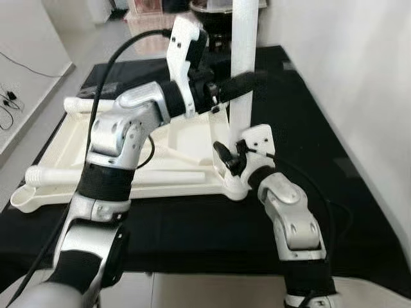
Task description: Building children table
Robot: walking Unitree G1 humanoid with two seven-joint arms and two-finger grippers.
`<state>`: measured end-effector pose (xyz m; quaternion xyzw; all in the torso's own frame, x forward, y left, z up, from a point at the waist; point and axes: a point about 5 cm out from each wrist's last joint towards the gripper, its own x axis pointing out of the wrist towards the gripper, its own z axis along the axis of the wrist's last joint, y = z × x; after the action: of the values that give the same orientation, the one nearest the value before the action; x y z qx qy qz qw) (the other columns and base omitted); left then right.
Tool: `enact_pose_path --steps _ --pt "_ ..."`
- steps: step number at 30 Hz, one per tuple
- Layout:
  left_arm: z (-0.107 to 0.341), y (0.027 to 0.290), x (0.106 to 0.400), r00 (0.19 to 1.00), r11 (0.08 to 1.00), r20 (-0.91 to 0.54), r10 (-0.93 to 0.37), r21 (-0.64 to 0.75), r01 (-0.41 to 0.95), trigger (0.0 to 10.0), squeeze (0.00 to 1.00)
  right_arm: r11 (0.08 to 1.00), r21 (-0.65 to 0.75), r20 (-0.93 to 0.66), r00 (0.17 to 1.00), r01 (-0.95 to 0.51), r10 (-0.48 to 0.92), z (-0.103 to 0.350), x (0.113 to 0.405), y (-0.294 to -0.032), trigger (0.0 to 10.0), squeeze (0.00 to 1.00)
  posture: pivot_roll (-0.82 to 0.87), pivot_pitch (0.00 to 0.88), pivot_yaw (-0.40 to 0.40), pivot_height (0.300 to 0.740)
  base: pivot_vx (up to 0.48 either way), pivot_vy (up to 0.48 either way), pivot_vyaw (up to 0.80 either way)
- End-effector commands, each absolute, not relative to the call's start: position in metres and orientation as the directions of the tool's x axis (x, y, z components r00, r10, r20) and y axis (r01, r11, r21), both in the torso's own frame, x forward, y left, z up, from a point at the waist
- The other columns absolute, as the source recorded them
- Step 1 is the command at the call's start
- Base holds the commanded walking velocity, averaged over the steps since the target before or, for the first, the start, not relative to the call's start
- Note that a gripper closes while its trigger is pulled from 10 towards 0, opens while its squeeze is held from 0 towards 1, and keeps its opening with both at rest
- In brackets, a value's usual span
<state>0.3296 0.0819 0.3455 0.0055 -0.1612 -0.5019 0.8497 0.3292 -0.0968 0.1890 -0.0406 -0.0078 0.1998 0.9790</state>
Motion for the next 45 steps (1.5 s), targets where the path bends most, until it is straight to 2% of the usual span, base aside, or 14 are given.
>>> enact_pose_path --steps 1,9,10,13,14,16,17,20,25,26,35,43,44,45 --pt "0.344 0.091 0.321 0.442 0.492 0.261 -0.858 0.17 0.854 10.0 0.0 0.931 0.01 -0.216 0.909 -0.364 0.357 0.139 0.325 -0.1 0.0 0.0 -0.04 0.137 0.045 0.74 0.0 0.0 0.0" --pt "0.337 0.111 0.294 0.464 0.514 0.263 -0.846 0.167 0.841 10.0 0.0 0.957 0.019 -0.23 0.93 -0.289 0.286 0.145 0.31 -0.091 0.0 0.0 -0.03 0.136 0.043 0.74 0.0 0.0 0.0" --pt "0.337 0.113 0.291 0.467 0.517 0.264 -0.844 0.17 0.839 10.0 0.0 0.957 0.025 -0.228 0.931 -0.288 0.286 0.146 0.309 -0.091 10.0 0.0 -0.03 0.135 0.043 0.74 0.0 0.0 0.0" --pt "0.338 0.118 0.286 0.474 0.525 0.264 -0.84 0.176 0.833 10.0 0.0 0.955 0.034 -0.221 0.929 -0.295 0.295 0.148 0.309 -0.09 10.0 0.0 -0.03 0.135 0.043 0.74 0.0 0.0 0.0" --pt "0.339 0.121 0.284 0.483 0.536 0.266 -0.834 0.18 0.825 10.0 0.0 0.943 0.041 -0.201 0.921 -0.332 0.333 0.152 0.31 -0.088 10.0 0.55 -0.03 0.135 0.041 0.74 0.0 0.0 0.0" --pt "0.339 0.122 0.283 0.486 0.539 0.268 -0.832 0.182 0.822 10.0 0.0 0.935 0.045 -0.188 0.916 -0.352 0.354 0.155 0.31 -0.086 10.0 0.55 -0.03 0.135 0.041 0.74 0.0 0.0 0.0" --pt "0.34 0.126 0.28 0.503 0.557 0.273 -0.82 0.181 0.81 10.0 0.0 0.925 0.056 -0.138 0.915 -0.376 0.38 0.163 0.313 -0.087 10.0 1.0 -0.03 0.137 0.043 0.74 0.0 0.0 0.0" --pt "0.339 0.13 0.277 0.52 0.574 0.275 -0.809 0.173 0.8 10.0 0.0 0.909 0.089 -0.079 0.907 -0.407 0.414 0.174 0.316 -0.088 10.0 1.0 -0.03 0.137 0.042 0.74 0.0 0.0 0.0" --pt "0.333 0.138 0.271 0.554 0.601 0.268 -0.788 0.146 0.786 10.0 0.0 0.784 0.172 0.113 0.802 -0.597 0.586 0.212 0.316 -0.082 10.0 0.96 -0.03 0.139 0.043 0.74 0.0 0.0 0.0" --pt "0.33 0.139 0.27 0.56 0.605 0.259 -0.787 0.14 0.784 10.0 0.0 0.751 0.159 0.121 0.768 -0.64 0.629 0.216 0.316 -0.082 10.0 0.0 -0.02 0.138 0.043 0.74 0.0 0.0 0.0" --pt "0.289 0.139 0.25 0.578 0.594 0.169 -0.798 0.066 0.802 10.0 0.0 0.466 -0.031 0.029 0.466 -0.884 0.884 0.22 0.326 -0.09 10.0 0.0 0.0 0.138 0.034 0.74 0.0 0.0 0.0" --pt "0.246 0.142 0.232 0.626 0.626 0.009 -0.78 0.043 0.779 10.0 0.0 0.432 -0.037 -0.024 0.433 -0.901 0.901 0.215 0.35 -0.09 10.0 0.0 0.02 0.143 0.022 0.74 0.0 0.0 0.0" --pt "0.241 0.142 0.229 0.631 0.63 -0.012 -0.776 0.046 0.775 10.0 0.0 0.43 -0.033 -0.028 0.431 -0.902 0.902 0.214 0.352 -0.09 4.8 0.0 0.03 0.144 0.02 0.74 0.0 0.0 0.0" --pt "0.241 0.142 0.229 0.631 0.63 -0.012 -0.776 0.046 0.775 10.0 0.0 0.43 -0.033 -0.028 0.431 -0.902 0.902 0.214 0.352 -0.09 4.8 0.0 0.03 0.144 0.02 0.74 0.0 0.0 0.0"
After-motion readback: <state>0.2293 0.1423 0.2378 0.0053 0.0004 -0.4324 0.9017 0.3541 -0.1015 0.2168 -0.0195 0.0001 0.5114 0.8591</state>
